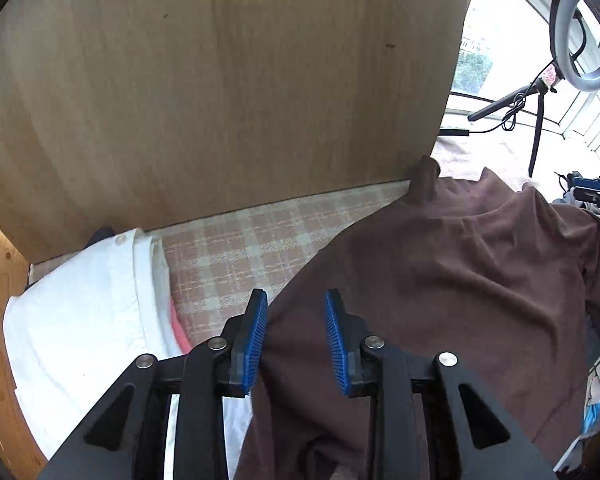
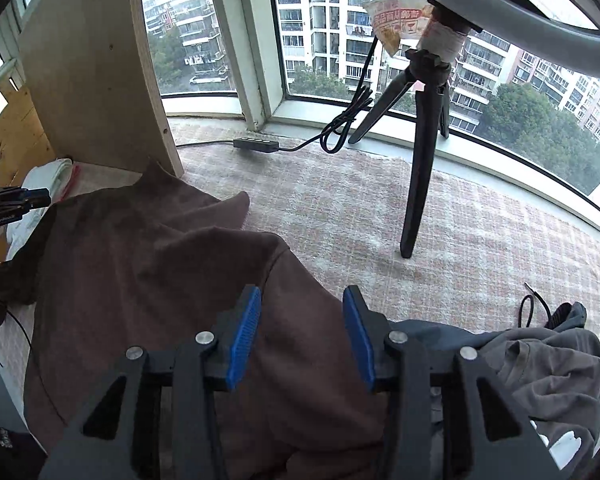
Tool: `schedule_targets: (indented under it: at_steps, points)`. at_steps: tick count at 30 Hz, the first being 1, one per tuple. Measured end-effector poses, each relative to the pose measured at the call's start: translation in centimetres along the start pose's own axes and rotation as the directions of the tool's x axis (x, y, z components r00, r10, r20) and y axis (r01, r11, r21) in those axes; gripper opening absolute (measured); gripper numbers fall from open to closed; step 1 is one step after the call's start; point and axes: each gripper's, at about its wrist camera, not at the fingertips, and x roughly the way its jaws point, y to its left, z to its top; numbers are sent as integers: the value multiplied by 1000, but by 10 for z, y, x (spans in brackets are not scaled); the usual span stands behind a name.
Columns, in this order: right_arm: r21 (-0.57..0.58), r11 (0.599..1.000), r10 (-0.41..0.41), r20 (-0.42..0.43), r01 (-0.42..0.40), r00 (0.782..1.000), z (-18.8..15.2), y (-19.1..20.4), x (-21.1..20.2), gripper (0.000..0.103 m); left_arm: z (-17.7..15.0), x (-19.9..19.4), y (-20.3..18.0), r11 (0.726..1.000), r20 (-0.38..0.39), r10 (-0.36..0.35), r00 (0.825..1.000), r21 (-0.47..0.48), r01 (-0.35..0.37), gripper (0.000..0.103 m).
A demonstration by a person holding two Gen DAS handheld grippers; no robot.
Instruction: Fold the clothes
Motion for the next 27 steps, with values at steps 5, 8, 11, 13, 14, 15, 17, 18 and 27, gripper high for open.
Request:
schedule_targets:
  at_steps: [5, 8, 11, 13, 14, 15, 17, 18, 27]
  points:
    - [38, 991, 127, -28, -126, 991, 36, 22, 63, 42, 49, 44, -47, 991, -13, -41, 999, 128, 42, 47]
    - [64, 986, 157, -57, -153, 986, 51, 30, 87, 42, 56, 80, -60, 984, -68, -53, 996, 165, 64, 47]
    - [82, 974, 221, -102, -213, 970, 63, 37, 108, 42, 52, 102, -67, 977, -100, -72, 992, 195, 90, 47]
    - [60, 974, 223, -131, -217, 966, 67, 46, 122, 42, 48, 111, -69, 972, -105, -99, 989, 200, 119, 38]
    - [37, 977, 211, -141, -208, 967, 67, 51, 127, 37, 46, 112, -70, 970, -100, -111, 989, 205, 129, 29]
    - [0, 980, 197, -136, -199, 971, 67, 58, 126, 12, 44, 109, -70, 968, -81, -119, 990, 214, 134, 7]
    - [-86, 979, 178, -103, -187, 979, 66, 71, 118, 7, 39, 99, -69, 970, -42, -118, 992, 210, 124, 4]
    - [-122, 976, 172, -64, -178, 983, 66, 77, 109, 6, 36, 90, -66, 974, -9, -118, 993, 191, 118, 4]
    - [-303, 951, -42, 48, 54, 998, 79, 101, 112, 7, 32, 93, -62, 990, 24, -1, 1000, 140, -2, 11]
